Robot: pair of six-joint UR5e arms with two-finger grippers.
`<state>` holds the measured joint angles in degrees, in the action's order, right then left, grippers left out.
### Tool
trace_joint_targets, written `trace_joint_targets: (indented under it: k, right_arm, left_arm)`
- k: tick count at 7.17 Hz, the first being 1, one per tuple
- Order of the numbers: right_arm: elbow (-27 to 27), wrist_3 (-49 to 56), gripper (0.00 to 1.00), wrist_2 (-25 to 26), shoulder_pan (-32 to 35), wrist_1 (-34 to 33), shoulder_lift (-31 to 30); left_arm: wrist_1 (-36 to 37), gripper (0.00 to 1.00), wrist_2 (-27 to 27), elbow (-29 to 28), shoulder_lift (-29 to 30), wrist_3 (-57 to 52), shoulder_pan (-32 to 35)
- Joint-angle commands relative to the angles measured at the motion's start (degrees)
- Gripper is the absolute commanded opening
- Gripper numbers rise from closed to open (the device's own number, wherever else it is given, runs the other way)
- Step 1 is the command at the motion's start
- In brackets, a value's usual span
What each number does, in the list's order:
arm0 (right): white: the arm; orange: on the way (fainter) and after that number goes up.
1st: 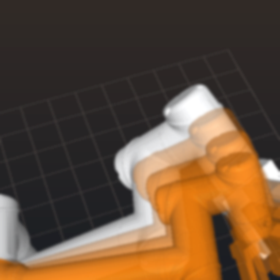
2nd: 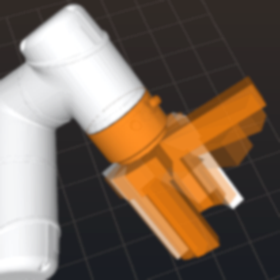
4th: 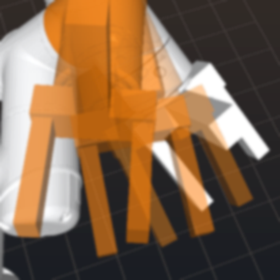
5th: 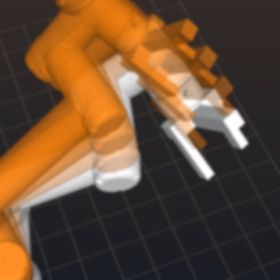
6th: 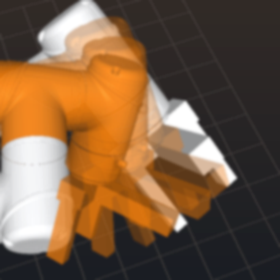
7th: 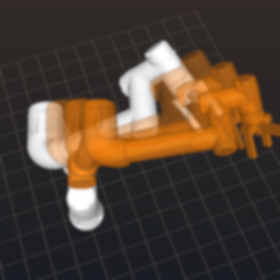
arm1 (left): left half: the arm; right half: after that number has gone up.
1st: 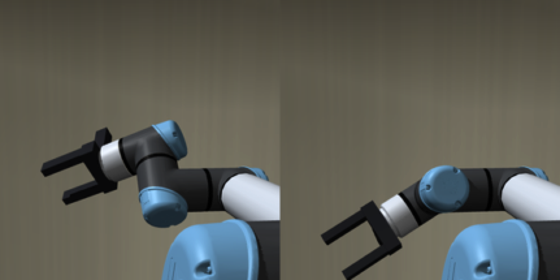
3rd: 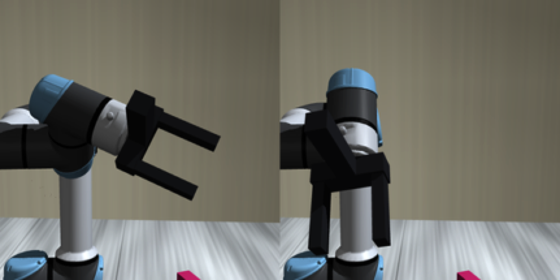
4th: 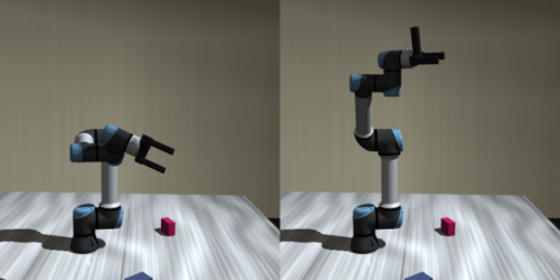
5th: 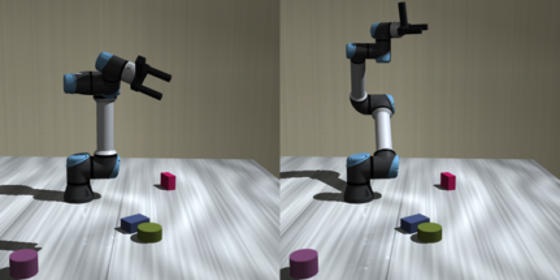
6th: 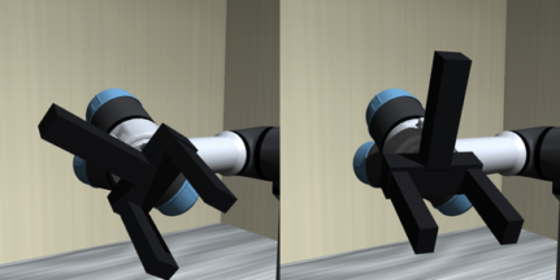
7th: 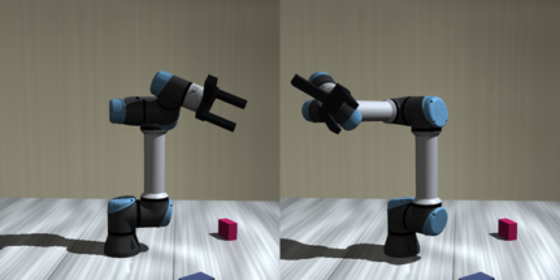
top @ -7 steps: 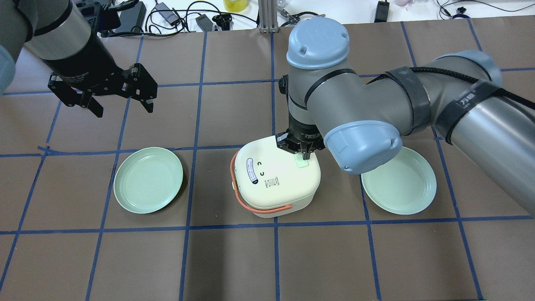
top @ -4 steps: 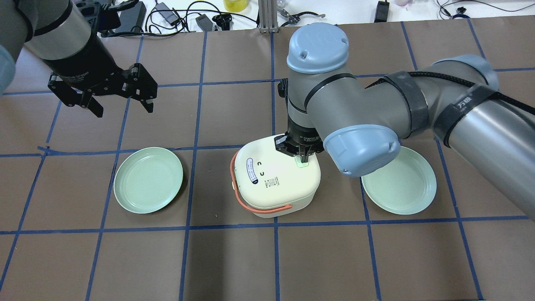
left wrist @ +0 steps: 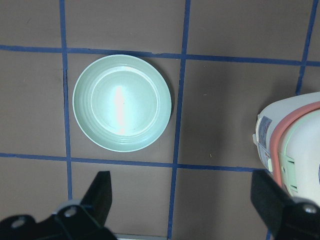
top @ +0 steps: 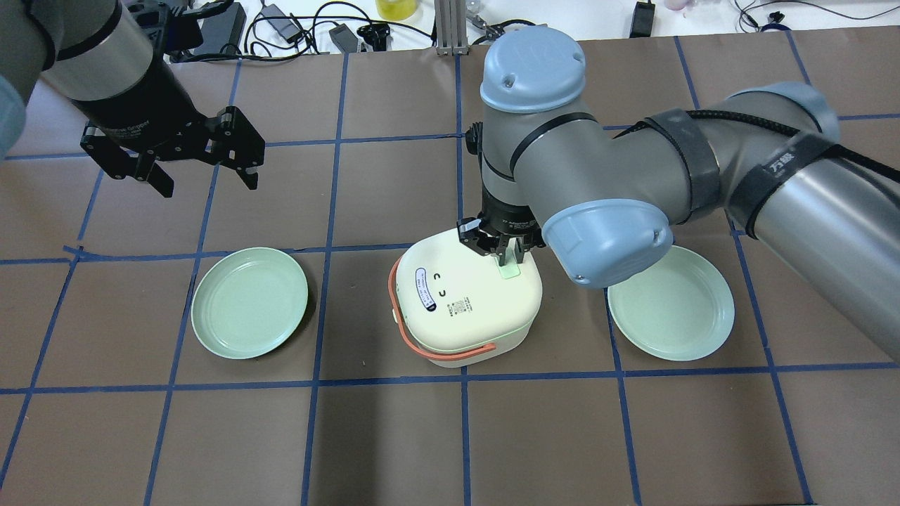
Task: Press rice cooker button
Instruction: 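Lower the right gripper to press the lid release button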
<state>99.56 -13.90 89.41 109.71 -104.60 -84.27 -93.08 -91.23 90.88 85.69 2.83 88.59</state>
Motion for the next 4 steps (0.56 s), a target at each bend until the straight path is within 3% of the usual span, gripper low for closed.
trace_joint_targets:
  k: [1, 4]
  right_arm:
    - [-7.1, 0.5, 1.00, 0.0, -2.2, 5.9, -0.1]
    - [-16.3, 10.2, 1.00, -0.7, -11.9, 12.0, -0.2]
  left_arm:
    - [0.0, 1.00, 0.0, 0.0, 0.0, 0.0, 0.0]
    - [0.0, 1.00, 0.0, 0.0, 0.0, 0.0, 0.0]
